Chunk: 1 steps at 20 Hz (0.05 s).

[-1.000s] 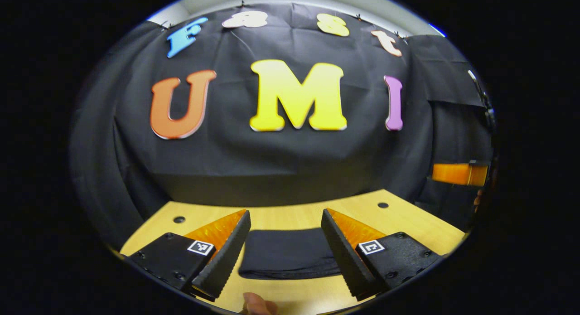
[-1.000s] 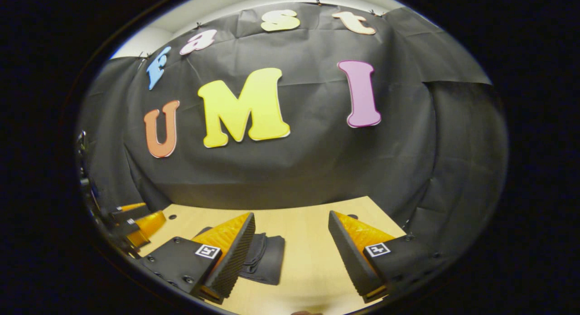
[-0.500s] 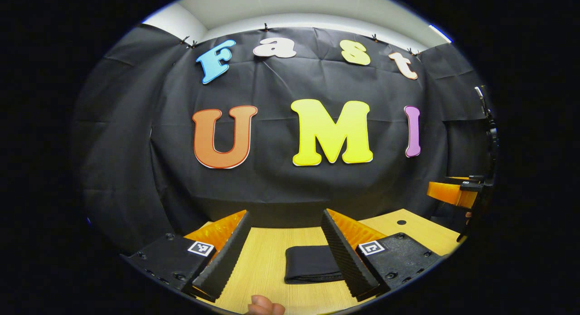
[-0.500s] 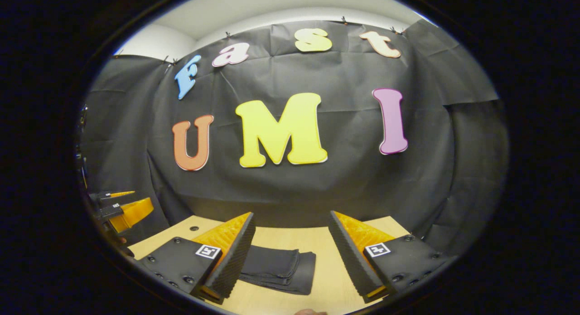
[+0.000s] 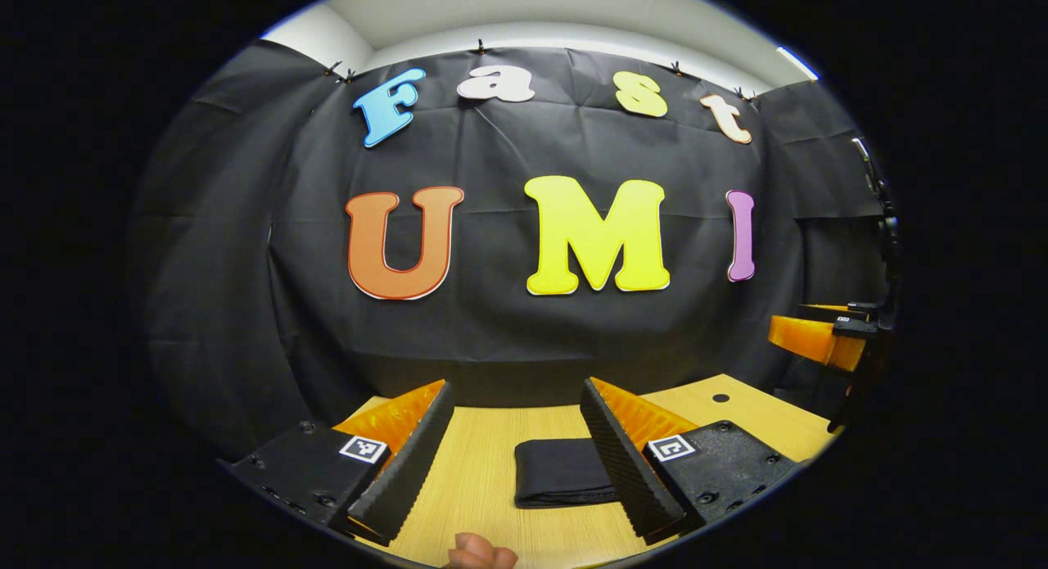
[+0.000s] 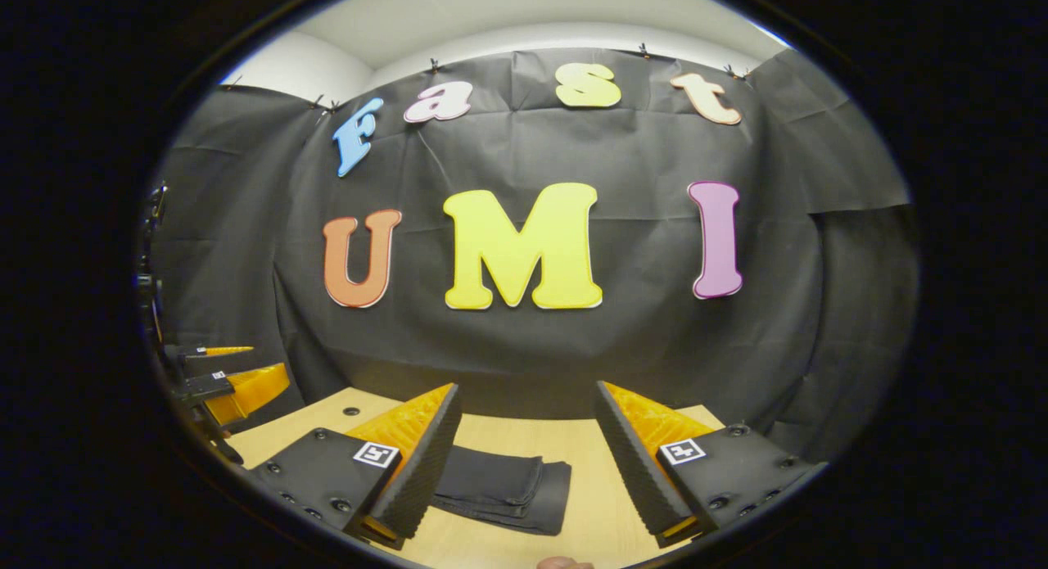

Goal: Grasp the waist and the cuffs of the jeans and fold them to make the two legs overlap; first hold the waist and fold one-third of the jeans toward the cuffs, then hold the cuffs and fold the remaining one-third in the same direction to finish folding.

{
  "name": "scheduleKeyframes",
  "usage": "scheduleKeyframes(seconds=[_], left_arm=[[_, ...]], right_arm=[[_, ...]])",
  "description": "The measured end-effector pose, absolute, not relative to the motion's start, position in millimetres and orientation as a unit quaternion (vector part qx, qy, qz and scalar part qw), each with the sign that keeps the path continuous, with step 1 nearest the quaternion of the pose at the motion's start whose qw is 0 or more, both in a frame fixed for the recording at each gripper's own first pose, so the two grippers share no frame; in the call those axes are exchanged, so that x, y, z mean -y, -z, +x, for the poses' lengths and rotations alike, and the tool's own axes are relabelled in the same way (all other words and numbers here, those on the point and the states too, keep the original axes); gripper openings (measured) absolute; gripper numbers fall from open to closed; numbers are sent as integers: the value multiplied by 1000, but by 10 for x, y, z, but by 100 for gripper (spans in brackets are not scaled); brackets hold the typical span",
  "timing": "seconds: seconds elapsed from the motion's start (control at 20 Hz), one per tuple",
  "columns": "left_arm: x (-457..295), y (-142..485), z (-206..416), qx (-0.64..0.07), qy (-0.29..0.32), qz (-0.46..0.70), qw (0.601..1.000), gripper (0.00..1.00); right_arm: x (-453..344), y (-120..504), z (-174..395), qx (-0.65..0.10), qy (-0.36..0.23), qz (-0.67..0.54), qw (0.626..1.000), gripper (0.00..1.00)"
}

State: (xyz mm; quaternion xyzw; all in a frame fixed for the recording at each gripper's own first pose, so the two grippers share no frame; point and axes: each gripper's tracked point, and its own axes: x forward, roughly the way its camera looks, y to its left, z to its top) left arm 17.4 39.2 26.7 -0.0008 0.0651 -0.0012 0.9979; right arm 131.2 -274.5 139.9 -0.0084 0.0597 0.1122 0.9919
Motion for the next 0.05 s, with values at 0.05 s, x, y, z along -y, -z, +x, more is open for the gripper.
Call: scheduleKeyframes(seconds=[0.05], left_arm=[[-419, -283, 181, -63, 0, 1, 998, 100]], right_arm=[[2747, -1424, 1317, -57, -110, -8, 992, 100]])
